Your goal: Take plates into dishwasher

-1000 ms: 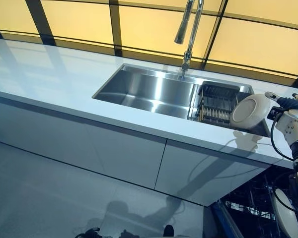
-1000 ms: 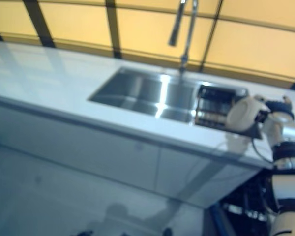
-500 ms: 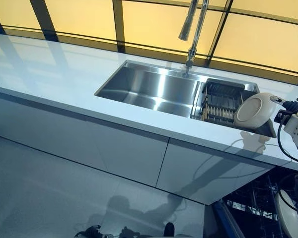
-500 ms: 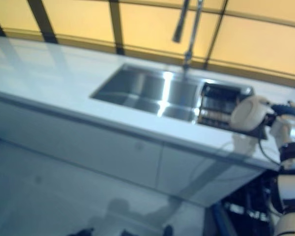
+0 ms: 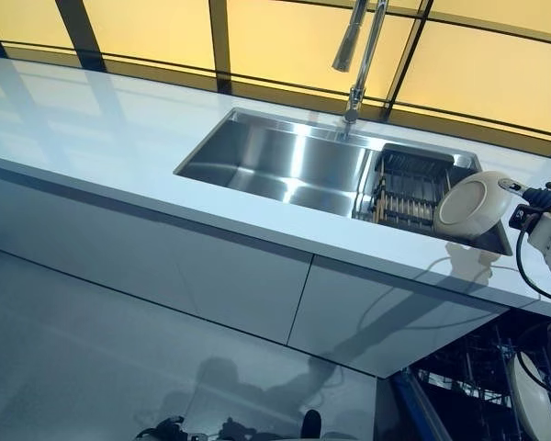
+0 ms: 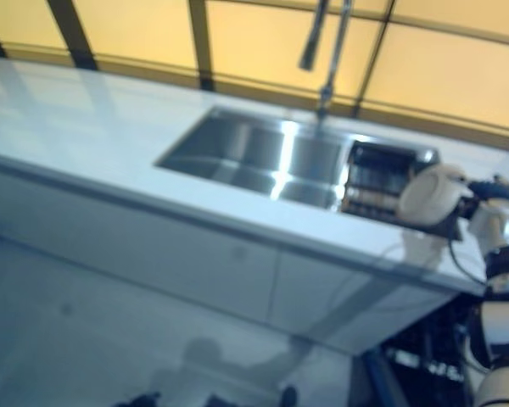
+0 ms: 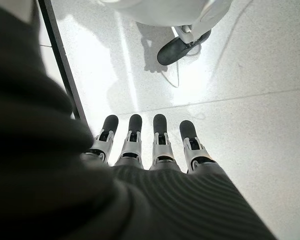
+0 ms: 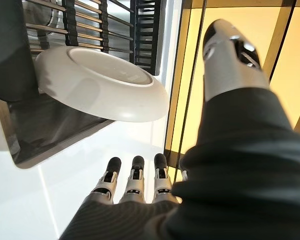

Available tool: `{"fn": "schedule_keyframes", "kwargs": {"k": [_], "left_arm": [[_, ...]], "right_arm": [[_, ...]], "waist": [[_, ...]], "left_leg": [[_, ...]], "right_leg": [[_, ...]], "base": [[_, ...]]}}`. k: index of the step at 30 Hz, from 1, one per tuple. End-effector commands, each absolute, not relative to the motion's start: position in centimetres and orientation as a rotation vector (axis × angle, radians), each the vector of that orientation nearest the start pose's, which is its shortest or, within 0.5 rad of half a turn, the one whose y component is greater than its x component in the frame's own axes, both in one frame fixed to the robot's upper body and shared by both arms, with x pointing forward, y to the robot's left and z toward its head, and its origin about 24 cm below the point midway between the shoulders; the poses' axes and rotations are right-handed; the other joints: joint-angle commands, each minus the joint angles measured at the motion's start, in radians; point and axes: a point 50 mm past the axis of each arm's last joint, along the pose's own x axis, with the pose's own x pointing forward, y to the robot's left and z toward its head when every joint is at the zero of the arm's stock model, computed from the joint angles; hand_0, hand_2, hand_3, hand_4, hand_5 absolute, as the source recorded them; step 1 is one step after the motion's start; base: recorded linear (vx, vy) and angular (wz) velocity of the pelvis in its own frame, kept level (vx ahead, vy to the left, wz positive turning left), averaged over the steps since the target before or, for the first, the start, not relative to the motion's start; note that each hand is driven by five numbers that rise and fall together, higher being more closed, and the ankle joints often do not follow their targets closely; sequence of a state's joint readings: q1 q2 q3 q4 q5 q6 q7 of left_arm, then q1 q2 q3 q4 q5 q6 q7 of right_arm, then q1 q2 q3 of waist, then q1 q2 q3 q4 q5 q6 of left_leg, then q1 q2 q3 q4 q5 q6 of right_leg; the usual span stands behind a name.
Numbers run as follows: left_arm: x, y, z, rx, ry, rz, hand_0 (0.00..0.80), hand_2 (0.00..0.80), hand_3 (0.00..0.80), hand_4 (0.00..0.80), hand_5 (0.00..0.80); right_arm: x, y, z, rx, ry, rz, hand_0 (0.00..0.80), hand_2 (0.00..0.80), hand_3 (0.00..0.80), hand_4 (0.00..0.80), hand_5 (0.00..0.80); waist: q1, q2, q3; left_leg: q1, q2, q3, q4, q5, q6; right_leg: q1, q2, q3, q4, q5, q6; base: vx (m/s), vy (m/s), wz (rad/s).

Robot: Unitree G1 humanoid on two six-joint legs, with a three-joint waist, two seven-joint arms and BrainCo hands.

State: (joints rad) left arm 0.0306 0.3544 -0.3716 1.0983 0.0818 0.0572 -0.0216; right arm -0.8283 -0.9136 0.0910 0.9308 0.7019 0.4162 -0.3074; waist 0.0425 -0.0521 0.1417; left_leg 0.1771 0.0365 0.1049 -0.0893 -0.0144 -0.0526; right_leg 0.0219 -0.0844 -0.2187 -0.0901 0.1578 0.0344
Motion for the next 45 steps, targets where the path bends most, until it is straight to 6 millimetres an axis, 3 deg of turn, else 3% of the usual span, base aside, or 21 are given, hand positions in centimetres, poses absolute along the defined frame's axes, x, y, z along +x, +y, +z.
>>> {"fn": "schedule_keyframes", "kwargs": {"k": [1,27,45], "left_arm": [[10.1,25.1,-15.1,0.627,1.214,-0.223,0.0,0.0,0.0,0.0,0.0],[10.6,23.9,-15.2,0.618,1.184,-0.26,0.0,0.0,0.0,0.0,0.0],[10.2,23.1,-15.4,0.596,1.184,-0.272,0.0,0.0,0.0,0.0,0.0]], "right_arm": [[33.3,-39.5,22.1,-0.029,0.172,-0.778,0.0,0.0,0.0,0.0,0.0],[33.3,-39.7,23.1,-0.012,0.133,-0.784,0.0,0.0,0.0,0.0,0.0],[33.5,-39.3,22.9,-0.011,0.111,-0.752,0.0,0.0,0.0,0.0,0.0]], "waist": [[0.021,-0.006,0.018],[-0.008,0.018,0.03],[0.0,0.024,0.042]], "left_leg": [[-0.062,-0.026,0.104,0.027,-0.019,0.027],[-0.104,-0.001,0.125,0.097,-0.028,-0.006],[-0.116,0.007,0.094,0.136,-0.035,-0.019]], "right_leg": [[0.049,0.011,0.011,0.005,-0.084,0.068],[0.031,0.021,0.013,0.003,-0.1,0.04],[0.034,0.008,-0.013,0.035,-0.122,0.02]], "base": [[0.029,-0.049,0.0],[0.028,-0.04,-0.02],[0.036,-0.022,0.05]]}}
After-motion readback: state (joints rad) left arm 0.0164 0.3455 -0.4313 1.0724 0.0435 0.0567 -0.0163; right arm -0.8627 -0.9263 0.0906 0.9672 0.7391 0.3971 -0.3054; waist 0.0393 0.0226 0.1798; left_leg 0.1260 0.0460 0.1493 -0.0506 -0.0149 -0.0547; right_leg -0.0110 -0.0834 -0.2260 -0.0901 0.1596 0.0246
